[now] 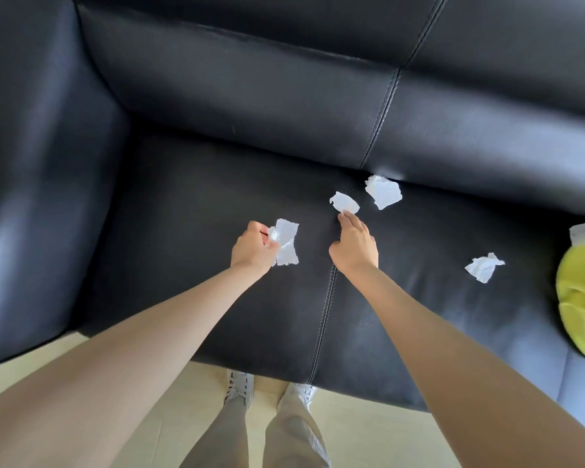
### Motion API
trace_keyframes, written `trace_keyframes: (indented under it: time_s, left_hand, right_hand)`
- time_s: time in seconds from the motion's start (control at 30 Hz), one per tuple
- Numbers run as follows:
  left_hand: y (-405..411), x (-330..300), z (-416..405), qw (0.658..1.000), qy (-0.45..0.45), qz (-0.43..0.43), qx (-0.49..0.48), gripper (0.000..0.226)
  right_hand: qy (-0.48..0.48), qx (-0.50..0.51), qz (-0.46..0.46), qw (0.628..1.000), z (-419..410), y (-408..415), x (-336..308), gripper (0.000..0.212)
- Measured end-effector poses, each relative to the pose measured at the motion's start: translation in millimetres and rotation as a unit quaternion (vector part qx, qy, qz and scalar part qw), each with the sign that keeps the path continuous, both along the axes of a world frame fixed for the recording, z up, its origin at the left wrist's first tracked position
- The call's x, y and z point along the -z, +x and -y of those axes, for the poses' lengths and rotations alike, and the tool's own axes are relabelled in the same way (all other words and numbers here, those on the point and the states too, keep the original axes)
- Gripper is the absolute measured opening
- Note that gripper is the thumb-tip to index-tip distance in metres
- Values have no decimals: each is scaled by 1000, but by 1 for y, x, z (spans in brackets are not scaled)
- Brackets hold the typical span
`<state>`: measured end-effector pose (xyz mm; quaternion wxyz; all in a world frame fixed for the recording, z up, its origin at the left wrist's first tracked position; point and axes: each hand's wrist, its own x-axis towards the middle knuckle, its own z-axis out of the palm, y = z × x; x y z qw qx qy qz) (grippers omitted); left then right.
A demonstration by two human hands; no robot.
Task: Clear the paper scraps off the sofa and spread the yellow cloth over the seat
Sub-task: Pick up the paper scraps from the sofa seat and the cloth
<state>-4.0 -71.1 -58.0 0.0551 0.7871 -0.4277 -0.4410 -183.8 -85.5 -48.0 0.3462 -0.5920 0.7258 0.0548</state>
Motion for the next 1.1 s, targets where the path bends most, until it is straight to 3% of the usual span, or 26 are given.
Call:
trace_keyframes:
  time_s: [0.17, 0.33, 0.43, 0.53, 0.67, 0.87, 1.0, 1.1]
  left_hand:
    - [-12, -1, 4, 990, 32, -74, -120, 21]
    - [-22, -2, 2, 958, 61, -172, -220, 19]
    - [-31, -6, -1, 915, 68, -266, -297, 21]
    - [-41, -12, -4, 875, 82, -345, -329, 42]
    - [-59, -13, -7, 926, 63, -299, -221, 29]
    - [-89, -7, -9, 953, 38, -252, -166, 30]
    - [-110, -6, -11, 955, 45, -245, -164, 28]
    - [-130, -11, -11, 950, 55, -266, -156, 33]
  right_hand:
    - [-97, -15, 28, 995, -19, 2, -6, 65]
    - [-217, -186, 53, 957, -44, 6, -13, 68]
    - [-210, -296, 37, 931, -59, 7, -7, 60]
    - [-162, -308, 35, 937, -70, 2, -5, 61]
    - [-115, -246, 63, 960, -75, -15, -9, 60]
    - [-128, -143, 35, 981, -82, -71, -4, 56]
    - [-126, 46, -28, 991, -87, -121, 2, 56]
    - [-72, 212, -41, 974, -88, -162, 6, 66]
